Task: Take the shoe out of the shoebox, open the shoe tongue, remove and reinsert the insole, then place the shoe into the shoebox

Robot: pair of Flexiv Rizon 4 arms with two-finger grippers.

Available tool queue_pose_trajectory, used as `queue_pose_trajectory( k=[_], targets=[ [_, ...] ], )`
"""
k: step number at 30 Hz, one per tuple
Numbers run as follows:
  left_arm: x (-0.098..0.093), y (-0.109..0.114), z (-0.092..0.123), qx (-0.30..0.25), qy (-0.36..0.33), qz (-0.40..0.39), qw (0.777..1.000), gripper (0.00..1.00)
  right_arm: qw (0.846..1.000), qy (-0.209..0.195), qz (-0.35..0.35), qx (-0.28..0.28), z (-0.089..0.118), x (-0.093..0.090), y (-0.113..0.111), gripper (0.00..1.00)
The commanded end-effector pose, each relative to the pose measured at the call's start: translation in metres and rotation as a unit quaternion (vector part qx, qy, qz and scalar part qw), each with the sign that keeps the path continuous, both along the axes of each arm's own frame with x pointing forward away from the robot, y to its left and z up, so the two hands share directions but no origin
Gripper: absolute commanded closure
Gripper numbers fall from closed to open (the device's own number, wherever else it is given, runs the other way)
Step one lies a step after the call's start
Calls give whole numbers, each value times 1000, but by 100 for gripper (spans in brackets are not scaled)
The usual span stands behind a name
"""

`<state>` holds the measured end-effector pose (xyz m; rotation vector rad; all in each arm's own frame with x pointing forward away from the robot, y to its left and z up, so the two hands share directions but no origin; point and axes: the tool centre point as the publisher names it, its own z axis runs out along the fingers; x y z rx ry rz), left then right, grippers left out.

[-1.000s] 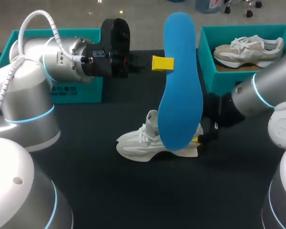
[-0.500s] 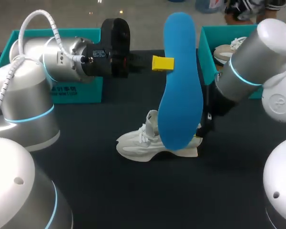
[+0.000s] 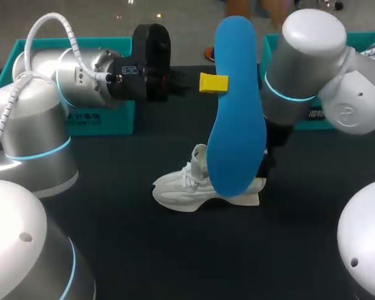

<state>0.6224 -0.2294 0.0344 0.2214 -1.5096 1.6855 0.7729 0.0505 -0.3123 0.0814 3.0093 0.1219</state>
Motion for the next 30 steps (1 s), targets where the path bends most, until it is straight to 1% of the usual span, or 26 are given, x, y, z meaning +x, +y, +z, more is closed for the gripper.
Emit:
queue_pose_trajectory(
  k=[1, 5, 26, 29, 30],
  targets=[
    [-1, -1, 0, -1, 0, 1, 1000, 100, 999, 2, -1, -44, 2, -2, 4, 0],
    [-1, -1, 0, -1, 0, 1, 1000, 100, 999, 2, 9, -37, 5, -4, 6, 0],
    [-1, -1, 0, -1, 0, 1, 1000, 100, 999, 2, 9, -37, 5, -4, 6, 0],
    [-1, -1, 0, -1, 0, 1, 1000, 100, 998, 7, 9, -65, 13, -1, 15, 0],
    [-1, -1, 0, -1, 0, 1, 1000, 100, 998, 7, 6, -63, 16, 1, 17, 0]
  ],
)
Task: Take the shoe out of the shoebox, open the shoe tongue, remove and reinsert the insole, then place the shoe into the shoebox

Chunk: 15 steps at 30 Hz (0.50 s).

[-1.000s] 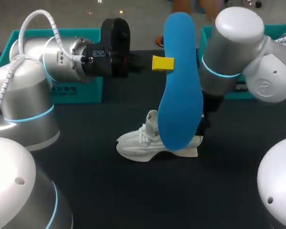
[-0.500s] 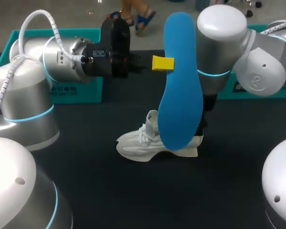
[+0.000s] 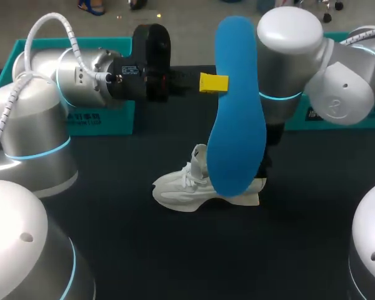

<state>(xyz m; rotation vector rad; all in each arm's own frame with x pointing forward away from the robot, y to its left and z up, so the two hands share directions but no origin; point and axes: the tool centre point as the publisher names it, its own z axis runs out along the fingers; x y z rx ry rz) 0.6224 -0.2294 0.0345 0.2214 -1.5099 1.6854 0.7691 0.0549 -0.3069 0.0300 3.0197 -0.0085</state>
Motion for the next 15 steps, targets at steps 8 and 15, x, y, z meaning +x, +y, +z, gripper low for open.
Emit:
queue_pose_trajectory(
  k=[8, 15],
  targets=[
    [-1, -1, -1, -1, 0, 1, 1000, 100, 1000, -20, -15, -3, 20, 34, 32, 0],
    [-1, -1, -1, -1, 0, 1, 1000, 100, 1000, -27, 6, 6, 2, 47, 49, 0]
  ],
)
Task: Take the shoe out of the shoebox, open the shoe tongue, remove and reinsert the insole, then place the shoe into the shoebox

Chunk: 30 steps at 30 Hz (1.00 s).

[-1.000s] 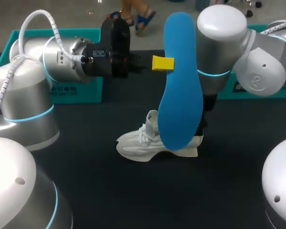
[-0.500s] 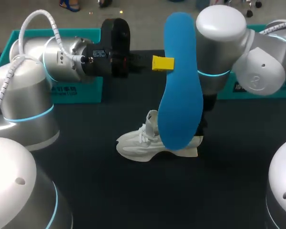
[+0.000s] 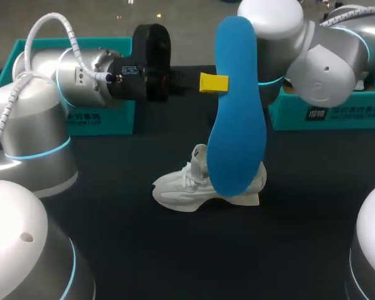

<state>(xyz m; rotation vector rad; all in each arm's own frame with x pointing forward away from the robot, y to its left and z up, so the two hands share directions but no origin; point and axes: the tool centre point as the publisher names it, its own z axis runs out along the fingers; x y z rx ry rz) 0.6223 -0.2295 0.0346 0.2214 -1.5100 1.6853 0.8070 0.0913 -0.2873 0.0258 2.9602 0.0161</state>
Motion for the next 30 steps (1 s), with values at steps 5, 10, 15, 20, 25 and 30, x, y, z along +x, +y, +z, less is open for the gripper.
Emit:
queue_pose_trajectory(
  k=[5, 10, 15, 20, 25, 30],
  targets=[
    [0, -1, -1, -1, 0, 1, 1000, 100, 1000, 9, 15, 3, -39, 13, 23, 11],
    [0, -1, -1, -1, 0, 1, 1000, 100, 999, 23, 27, 8, -56, 13, 29, 31],
    [0, -1, -1, -1, 0, 1, 1000, 100, 999, 32, 32, 10, -70, 14, 34, 46],
    [0, -1, -1, -1, 0, 1, 1000, 100, 998, 47, 33, 6, -78, 10, 30, 46],
    [0, -1, -1, -1, 0, 1, 1000, 100, 998, 57, 27, 5, -89, 4, 26, 54],
    [0, -1, -1, -1, 0, 1, 1000, 100, 998, 65, 23, 7, -99, 1, 25, 58]
  ],
)
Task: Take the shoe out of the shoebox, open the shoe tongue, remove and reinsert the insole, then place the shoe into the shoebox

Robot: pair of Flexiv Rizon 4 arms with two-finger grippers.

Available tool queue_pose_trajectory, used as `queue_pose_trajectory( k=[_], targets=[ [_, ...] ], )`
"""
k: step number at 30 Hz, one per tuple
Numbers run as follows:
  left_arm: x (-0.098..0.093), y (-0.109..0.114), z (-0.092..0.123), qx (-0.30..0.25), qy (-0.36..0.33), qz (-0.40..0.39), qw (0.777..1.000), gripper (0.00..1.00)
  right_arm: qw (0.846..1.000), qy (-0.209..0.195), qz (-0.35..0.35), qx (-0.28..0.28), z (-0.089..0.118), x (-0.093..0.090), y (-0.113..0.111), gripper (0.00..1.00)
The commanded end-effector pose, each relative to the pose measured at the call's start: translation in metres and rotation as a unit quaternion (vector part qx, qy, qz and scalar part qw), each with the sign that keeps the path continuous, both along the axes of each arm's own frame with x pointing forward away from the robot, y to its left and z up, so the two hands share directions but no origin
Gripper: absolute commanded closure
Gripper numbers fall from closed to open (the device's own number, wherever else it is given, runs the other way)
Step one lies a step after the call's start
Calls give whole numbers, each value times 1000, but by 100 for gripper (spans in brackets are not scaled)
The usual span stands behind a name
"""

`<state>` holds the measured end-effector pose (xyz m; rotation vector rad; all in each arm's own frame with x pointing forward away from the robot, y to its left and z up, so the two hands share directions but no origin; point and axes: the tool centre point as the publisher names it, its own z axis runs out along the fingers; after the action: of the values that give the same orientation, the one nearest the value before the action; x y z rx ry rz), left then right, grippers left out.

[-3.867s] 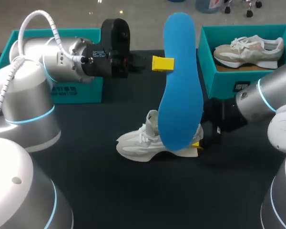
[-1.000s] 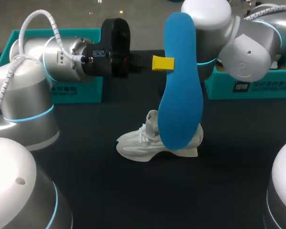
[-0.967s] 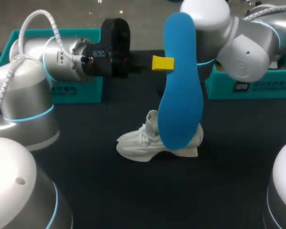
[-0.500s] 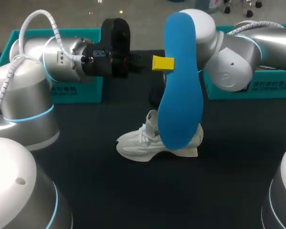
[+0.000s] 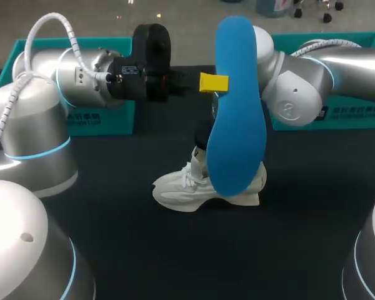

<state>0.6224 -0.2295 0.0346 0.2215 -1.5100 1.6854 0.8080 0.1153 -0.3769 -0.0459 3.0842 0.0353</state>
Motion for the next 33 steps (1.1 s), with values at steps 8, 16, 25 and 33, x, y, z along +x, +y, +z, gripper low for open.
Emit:
queue_pose_trajectory(
  k=[8, 16, 25, 33],
  targets=[
    [-1, -1, -1, -1, 0, 1, 1000, 100, 1000, 14, -1, -3, -17, -6, -5, 100],
    [-1, -1, -1, -1, 0, 1, 1000, 100, 1000, 19, 2, -5, -19, -6, -6, 100],
    [-1, -1, -1, -1, 0, 1, 1000, 100, 986, 45, -154, 39, 1, -12, -19, 100],
    [-1, -1, -1, -1, 0, 1, 1000, 100, 885, 56, -438, 148, 24, -28, -30, 100]
  ],
)
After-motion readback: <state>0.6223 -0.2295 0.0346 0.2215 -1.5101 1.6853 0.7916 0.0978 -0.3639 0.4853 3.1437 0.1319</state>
